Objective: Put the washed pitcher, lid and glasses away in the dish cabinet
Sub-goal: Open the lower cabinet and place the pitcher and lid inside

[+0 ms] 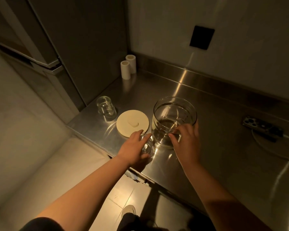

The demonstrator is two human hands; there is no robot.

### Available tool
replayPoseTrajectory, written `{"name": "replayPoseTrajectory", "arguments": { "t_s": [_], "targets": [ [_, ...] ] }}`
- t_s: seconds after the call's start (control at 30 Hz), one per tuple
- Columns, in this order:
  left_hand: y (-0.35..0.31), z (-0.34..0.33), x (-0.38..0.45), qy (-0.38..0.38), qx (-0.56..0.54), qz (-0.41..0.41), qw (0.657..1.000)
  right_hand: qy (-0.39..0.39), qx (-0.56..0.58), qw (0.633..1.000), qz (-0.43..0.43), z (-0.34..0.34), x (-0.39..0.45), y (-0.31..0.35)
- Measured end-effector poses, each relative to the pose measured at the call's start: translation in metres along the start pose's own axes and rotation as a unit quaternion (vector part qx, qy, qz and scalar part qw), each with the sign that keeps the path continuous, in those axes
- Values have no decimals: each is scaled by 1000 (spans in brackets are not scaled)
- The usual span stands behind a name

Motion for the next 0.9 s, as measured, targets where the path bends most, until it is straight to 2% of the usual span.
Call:
{"name": "replayPoseTrajectory", "arguments": {
  "t_s": [0.2,0.4,0.53,0.6,0.67,0.9],
  "targets": [
    [7,5,-9,3,-9,21,1000,5,-74,997,14,-4,-1,6],
    [27,14,-16,22,-14,-7,1000,21,-112,991,64,-23,7,40],
    [59,19,-19,26,-12,-21,999,-13,-108,993,36,-36,17,70],
    [85,21,-20,28,-7,-20,999,-9,-99,994,51,-50,19,93],
    [117,22,-20,32,2,-16,999,19,-86,993,76,-74,20,120],
    [233,14,-27,85,20,19,996,205,-31,972,113,-187,-1,210]
  ]
}}
Point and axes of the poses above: each hand's wrist, its own x-axis towards the middle knuckle, its own z-axis out of the back of the hand, y = z × x, the point moved 3 cm from there along x, towards the middle knuckle, and after that the axes turned 8 degrees about z, right-handed, at the moved point
